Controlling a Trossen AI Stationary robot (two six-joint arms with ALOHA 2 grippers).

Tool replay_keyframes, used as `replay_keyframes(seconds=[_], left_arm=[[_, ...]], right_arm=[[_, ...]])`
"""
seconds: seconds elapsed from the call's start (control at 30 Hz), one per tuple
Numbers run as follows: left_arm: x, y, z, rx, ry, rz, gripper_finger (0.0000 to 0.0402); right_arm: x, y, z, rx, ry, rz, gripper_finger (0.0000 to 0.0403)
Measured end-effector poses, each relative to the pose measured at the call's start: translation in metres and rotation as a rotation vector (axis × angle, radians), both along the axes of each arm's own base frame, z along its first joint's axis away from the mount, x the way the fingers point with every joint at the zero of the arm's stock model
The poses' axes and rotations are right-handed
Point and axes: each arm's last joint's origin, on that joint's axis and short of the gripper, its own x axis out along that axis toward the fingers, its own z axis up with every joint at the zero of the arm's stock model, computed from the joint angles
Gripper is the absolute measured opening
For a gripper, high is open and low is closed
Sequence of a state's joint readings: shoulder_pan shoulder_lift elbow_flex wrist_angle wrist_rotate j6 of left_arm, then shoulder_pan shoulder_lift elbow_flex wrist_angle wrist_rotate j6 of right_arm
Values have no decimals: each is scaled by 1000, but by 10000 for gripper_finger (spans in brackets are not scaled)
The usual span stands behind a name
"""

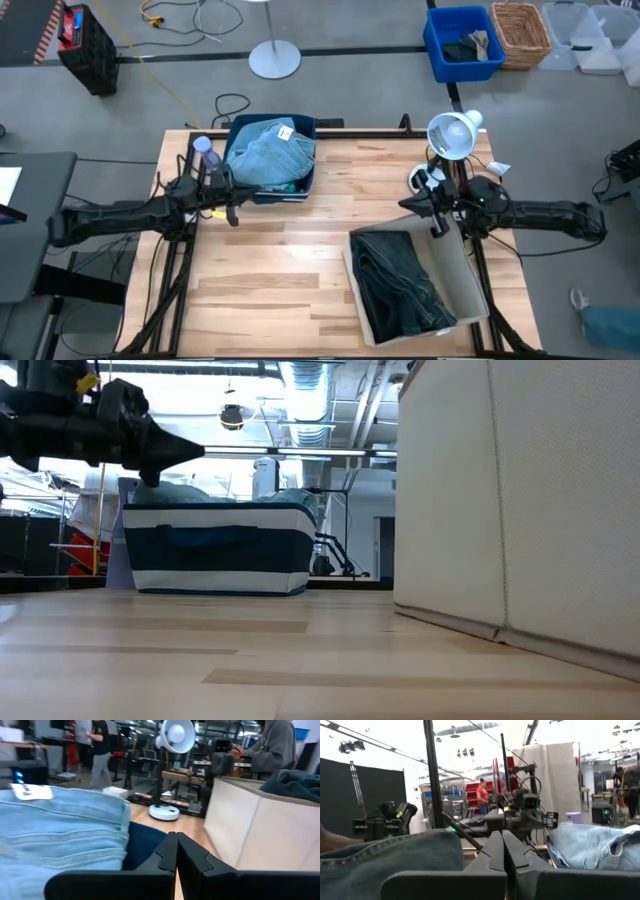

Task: Sort clothes
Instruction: Return to Home Position

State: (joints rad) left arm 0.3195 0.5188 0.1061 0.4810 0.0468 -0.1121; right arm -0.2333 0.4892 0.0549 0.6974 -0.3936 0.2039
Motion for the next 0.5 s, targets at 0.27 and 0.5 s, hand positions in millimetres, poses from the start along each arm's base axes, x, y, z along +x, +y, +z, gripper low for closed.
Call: replay_keyframes(seconds=[0.27, 0.5], left_arm=[[-13, -4, -6, 13, 48, 58, 0], [-21, -13, -8, 18, 60, 74, 0]], right_arm=[[-8, 2, -11, 14, 13, 5, 0], [-9, 2, -14, 21, 53, 1, 0]])
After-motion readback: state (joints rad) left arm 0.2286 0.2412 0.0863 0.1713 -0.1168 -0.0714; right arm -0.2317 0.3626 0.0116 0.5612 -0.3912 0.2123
